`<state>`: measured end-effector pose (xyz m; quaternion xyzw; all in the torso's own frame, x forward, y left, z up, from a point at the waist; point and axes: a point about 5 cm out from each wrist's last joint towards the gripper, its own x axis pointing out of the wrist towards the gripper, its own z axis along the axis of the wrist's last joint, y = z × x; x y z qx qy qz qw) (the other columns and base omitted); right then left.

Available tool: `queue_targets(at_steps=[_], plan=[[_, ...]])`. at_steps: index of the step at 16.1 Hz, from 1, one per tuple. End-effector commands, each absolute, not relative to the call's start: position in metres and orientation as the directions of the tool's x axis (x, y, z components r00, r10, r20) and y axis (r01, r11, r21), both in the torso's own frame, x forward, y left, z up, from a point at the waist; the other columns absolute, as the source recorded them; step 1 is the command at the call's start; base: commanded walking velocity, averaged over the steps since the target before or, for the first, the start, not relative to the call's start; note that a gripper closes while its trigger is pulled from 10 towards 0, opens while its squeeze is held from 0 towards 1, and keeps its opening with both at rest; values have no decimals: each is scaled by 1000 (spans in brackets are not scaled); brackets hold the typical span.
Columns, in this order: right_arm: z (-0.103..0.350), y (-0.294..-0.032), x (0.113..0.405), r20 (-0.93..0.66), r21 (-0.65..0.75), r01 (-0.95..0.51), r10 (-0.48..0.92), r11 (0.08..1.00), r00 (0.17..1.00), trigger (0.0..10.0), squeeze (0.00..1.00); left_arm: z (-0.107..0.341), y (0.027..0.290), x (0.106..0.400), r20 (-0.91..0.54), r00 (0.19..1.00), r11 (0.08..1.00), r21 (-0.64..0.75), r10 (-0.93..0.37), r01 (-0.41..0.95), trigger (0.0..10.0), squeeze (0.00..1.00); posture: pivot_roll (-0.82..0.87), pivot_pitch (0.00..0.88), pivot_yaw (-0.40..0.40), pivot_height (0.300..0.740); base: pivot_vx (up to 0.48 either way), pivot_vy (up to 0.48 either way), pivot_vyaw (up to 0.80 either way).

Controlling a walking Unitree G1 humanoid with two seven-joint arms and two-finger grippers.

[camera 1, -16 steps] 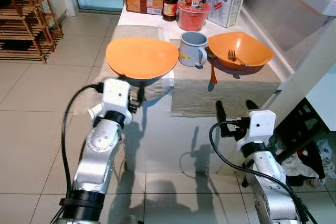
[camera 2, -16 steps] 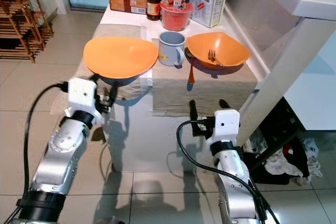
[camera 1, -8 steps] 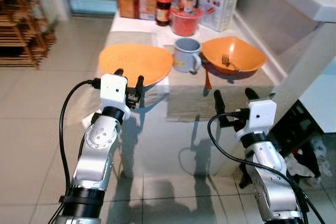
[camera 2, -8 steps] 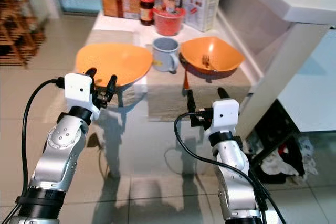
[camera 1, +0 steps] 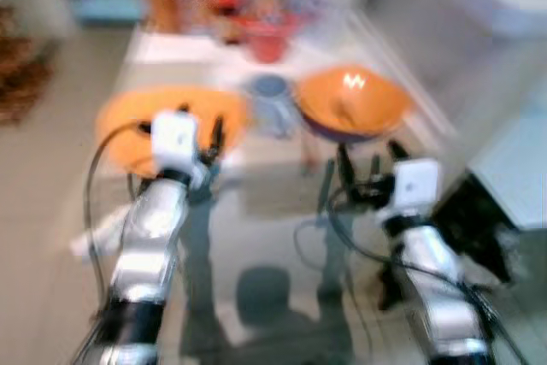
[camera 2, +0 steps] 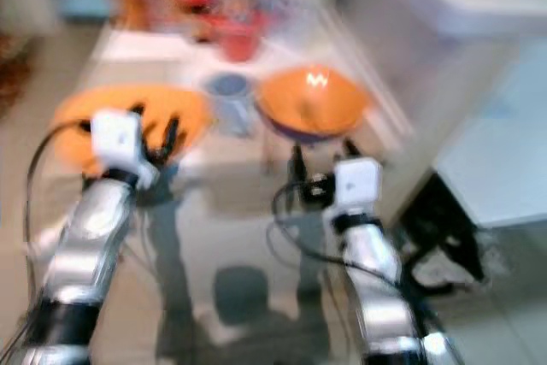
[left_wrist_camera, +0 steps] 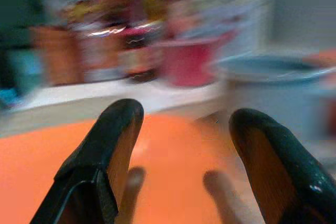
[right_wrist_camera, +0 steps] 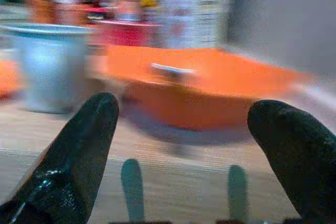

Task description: Setting the table

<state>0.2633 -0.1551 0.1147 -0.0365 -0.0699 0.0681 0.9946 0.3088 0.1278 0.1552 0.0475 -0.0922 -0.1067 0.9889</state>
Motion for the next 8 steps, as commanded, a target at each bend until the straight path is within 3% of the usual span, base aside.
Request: queue_targets(at_steps=[1, 8], plan=[[121, -147, 266, 158, -76, -155, 165, 985, 974, 10000, 0, 154, 138, 308, 167, 966, 975, 135, -199, 178, 10000, 0, 85, 0, -44, 740, 0, 0, 0], [116, -142, 269, 132, -44, -164, 169, 985, 977, 10000, 0, 154, 139, 307, 155, 966, 973, 141, -205, 183, 10000, 0, 91, 0, -35, 740, 0, 0, 0]])
